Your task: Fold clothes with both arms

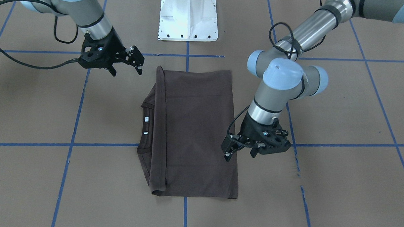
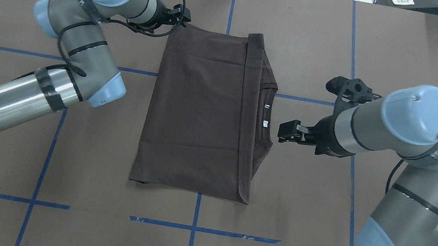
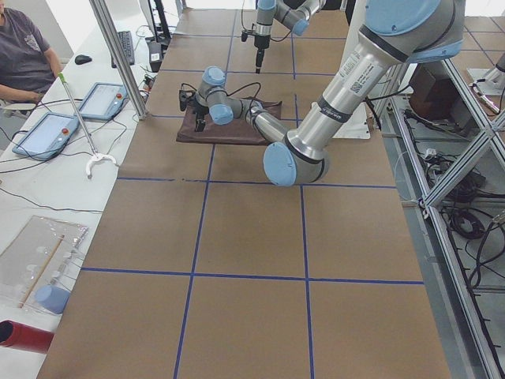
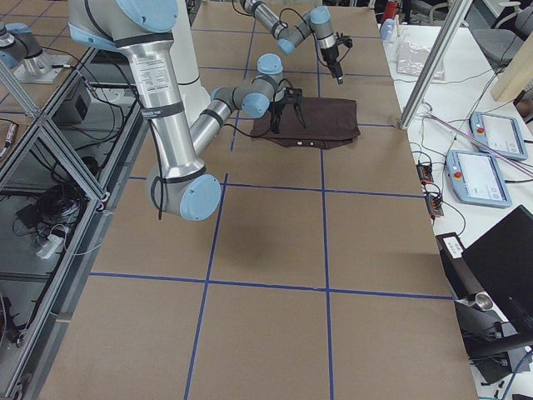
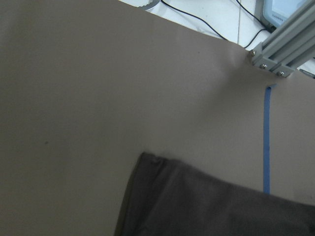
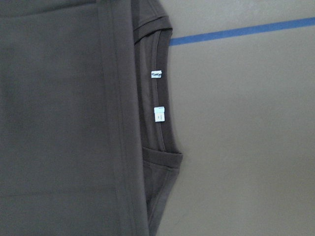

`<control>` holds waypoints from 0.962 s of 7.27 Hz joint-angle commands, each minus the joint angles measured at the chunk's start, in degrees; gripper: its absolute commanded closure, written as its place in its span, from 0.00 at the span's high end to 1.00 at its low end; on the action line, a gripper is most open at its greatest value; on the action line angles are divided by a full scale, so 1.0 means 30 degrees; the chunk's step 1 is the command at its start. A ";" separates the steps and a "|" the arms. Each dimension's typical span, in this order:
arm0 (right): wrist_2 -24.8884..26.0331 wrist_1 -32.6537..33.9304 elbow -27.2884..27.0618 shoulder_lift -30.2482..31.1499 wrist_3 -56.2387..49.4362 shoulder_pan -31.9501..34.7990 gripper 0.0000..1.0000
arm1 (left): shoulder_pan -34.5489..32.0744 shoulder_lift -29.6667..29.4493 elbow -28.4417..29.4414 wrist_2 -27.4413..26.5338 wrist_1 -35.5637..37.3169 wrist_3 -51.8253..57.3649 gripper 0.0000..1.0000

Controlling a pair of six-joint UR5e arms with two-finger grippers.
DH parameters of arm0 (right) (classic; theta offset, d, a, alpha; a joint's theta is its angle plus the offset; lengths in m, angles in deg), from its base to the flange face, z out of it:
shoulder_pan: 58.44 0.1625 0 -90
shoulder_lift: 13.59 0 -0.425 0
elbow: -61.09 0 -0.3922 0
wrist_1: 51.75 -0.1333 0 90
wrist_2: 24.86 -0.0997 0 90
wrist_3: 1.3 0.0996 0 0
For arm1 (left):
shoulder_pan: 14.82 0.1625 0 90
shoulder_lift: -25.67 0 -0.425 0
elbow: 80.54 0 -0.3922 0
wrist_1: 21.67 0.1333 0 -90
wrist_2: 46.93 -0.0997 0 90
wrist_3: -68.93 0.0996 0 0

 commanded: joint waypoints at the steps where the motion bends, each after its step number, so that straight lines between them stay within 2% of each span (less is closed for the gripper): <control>1: 0.2160 0.2394 0.2366 -0.2826 -0.0060 -0.2270 1.00 | 0.0071 0.2808 -0.5118 0.1035 0.1691 0.0135 1.00; 3: 0.2518 0.3676 0.3255 -0.3359 0.0028 -0.3795 1.00 | 0.0306 0.2960 -0.5513 0.1035 0.1898 0.0106 1.00; 5: 0.2373 0.5584 0.4716 -0.4939 0.0175 -0.4123 1.00 | 0.0335 0.2990 -0.5455 0.1035 0.1898 0.0106 1.00; 7: 0.2342 0.5590 0.5247 -0.4886 0.0088 -0.4182 1.00 | 0.0365 0.2990 -0.5454 0.1035 0.1839 0.0106 1.00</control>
